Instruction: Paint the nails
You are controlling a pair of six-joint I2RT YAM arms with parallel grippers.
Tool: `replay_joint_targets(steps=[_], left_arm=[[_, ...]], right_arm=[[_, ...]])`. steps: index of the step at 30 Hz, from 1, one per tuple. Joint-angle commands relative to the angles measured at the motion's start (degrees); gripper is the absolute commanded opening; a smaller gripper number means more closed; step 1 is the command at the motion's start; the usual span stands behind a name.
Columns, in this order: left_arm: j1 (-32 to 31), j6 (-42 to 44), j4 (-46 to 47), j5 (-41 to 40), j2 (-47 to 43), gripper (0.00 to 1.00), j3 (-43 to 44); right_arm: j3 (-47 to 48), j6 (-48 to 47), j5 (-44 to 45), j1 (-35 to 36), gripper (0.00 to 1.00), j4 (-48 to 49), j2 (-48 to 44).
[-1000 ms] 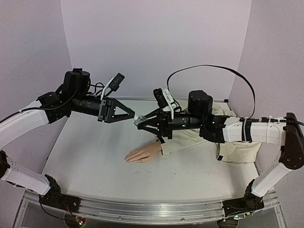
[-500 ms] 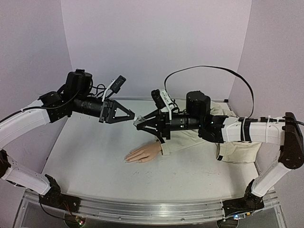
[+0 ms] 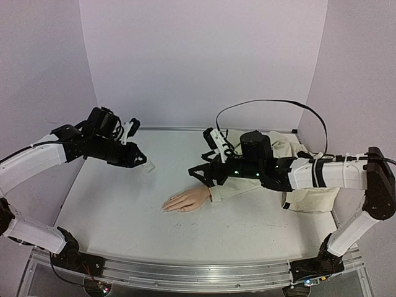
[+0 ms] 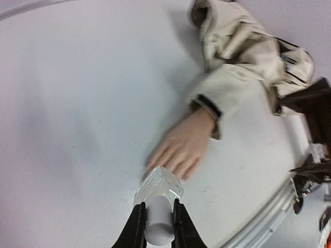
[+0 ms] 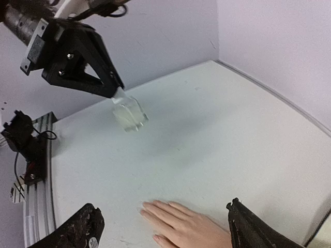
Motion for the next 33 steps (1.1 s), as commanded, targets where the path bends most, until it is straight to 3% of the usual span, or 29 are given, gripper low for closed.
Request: replay_joint_targets(steps=[1,8,16,24,27,28,29,33], left_arm=[[4.47,-7.37,-4.89,-17.38,-1.07,0.00,-7.31],[9.91,-10.97,0.59,-22.48,2.20,0.00,-15.21],[10.90,-12.36,2.33,-25.93,11.45,0.00,-13.87],[10.93,-12.73,4.46,-27.83,15.31,0.03,-14.62],[11.01,-12.88,4.39,-28.78,15.06,0.16,-15.26],[11.02,-12.76,4.33,-28.83,14.78,0.25,-15.33],[11.02,-12.46,4.26,-29.12,13.72,0.43,-15.66],[11.31,-10.74,3.86,-28.91,10.67,0.66,-14.51]], right_arm=[[-2.46,2.22,7.69,-1.32,0.85,-0.18,-3.06],[-4.99,2.51,11.35,-2.63,0.86,-0.78,-5.83],[-6.03,2.04,13.15,-3.43,0.87,-1.17,-8.87],[-7.09,2.65,15.12,-4.90,0.87,-1.19,-9.55],[-7.93,3.65,15.56,-6.88,0.88,-1.41,-10.18],[-8.27,4.23,15.57,-7.90,0.88,-1.76,-10.60],[-9.13,6.17,16.89,-11.06,0.89,-3.06,-12.24],[-10.90,9.30,21.28,-17.62,0.91,-7.53,-16.40]])
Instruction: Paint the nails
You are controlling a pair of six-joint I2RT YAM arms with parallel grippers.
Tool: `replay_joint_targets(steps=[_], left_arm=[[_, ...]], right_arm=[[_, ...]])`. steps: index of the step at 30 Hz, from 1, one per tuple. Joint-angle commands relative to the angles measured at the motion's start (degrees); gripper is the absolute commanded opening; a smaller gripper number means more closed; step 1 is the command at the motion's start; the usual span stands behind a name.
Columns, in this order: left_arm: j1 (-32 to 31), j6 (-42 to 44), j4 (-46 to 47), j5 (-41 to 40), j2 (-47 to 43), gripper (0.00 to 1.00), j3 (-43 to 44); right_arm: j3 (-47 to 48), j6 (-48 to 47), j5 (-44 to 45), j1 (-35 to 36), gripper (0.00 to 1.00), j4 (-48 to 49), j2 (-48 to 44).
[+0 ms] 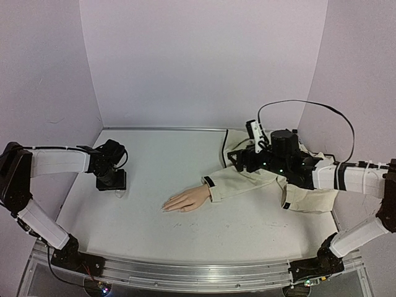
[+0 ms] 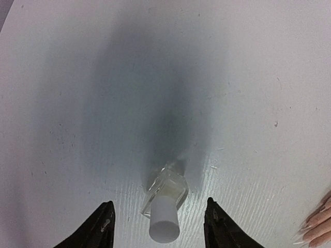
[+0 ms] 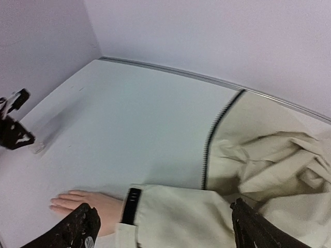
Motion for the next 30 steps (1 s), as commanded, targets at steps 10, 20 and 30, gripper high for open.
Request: replay_joint_targets(steps=[10,20,30], left_arm=[[4.57,10.86,7.02,-4.81,-21.21,0.86,6.27],[6.00,18.32,20.19,-8.23,-37.86,0.99,2.33],[5.99,18.53,20.09,-6.44,-39.11,0.99,0.85]], right_arm=[[-3.71,6.90,19.10,-25.05,0.98,-20.06,-23.30],[-6.88,2.49,9.97,-25.95,0.98,-16.02,-32.79],[-7.53,3.71,12.32,-25.93,0.98,-13.21,-36.01]])
